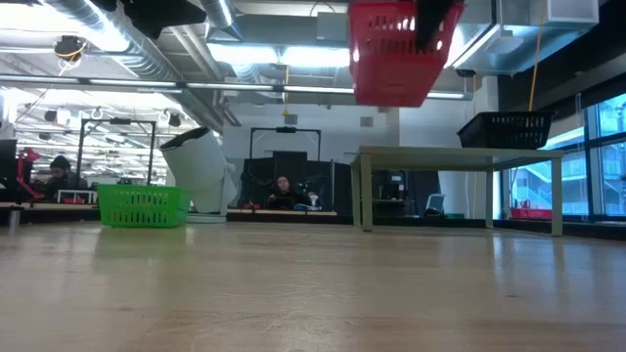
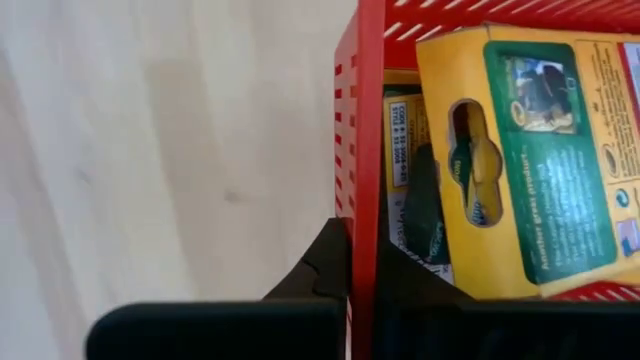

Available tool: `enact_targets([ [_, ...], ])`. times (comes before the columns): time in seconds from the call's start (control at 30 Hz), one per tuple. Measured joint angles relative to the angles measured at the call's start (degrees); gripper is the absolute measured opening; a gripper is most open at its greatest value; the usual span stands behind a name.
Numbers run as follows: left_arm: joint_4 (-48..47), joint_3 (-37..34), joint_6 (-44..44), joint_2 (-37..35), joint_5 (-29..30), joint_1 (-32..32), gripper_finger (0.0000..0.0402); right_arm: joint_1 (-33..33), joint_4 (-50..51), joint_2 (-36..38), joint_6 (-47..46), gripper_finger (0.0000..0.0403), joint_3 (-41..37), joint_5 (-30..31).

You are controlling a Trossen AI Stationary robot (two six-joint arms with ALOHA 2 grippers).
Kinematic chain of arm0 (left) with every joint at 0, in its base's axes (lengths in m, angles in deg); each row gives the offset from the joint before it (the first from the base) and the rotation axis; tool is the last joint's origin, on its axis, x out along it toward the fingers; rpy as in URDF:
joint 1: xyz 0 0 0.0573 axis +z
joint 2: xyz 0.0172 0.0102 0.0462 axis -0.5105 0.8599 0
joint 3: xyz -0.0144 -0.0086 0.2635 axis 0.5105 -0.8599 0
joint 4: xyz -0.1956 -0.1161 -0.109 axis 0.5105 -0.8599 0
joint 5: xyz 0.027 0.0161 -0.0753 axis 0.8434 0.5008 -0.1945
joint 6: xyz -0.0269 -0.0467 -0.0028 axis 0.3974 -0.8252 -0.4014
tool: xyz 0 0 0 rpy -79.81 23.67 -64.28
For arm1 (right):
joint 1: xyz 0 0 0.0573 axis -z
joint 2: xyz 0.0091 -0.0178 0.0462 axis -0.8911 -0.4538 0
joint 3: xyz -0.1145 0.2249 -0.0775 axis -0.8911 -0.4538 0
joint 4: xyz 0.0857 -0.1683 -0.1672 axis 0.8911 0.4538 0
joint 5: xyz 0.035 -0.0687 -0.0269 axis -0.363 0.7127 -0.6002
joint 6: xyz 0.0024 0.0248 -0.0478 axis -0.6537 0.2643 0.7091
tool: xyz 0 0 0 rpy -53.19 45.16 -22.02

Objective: Pick & Place Office Desk Supplies
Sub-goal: Put the red basket on the shelf

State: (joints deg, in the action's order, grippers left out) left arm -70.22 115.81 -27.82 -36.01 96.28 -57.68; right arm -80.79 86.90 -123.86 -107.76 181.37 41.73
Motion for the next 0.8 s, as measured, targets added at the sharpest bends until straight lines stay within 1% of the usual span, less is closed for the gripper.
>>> enact_targets([
  [0.13,-0.3,0.0,0.0,0.0,0.0,0.0,0.0212,1.8,5.3,0.0,3.9,0.0000,0.5,2.1],
  [0.47,-1.9,0.0,-1.4,0.0,0.0,0.0,0.0212,9.0,5.3,1.9,11.9,0.0000,-1.3,3.9],
  [0.63,-2.6,0.0,-2.4,0.0,0.0,0.0,0.0212,13.4,5.0,6.1,14.0,0.0000,-1.7,4.3],
  [0.8,-2.6,0.0,-2.4,0.0,0.0,0.0,0.0212,17.3,1.4,13.0,13.4,0.0000,-8.3,4.6],
])
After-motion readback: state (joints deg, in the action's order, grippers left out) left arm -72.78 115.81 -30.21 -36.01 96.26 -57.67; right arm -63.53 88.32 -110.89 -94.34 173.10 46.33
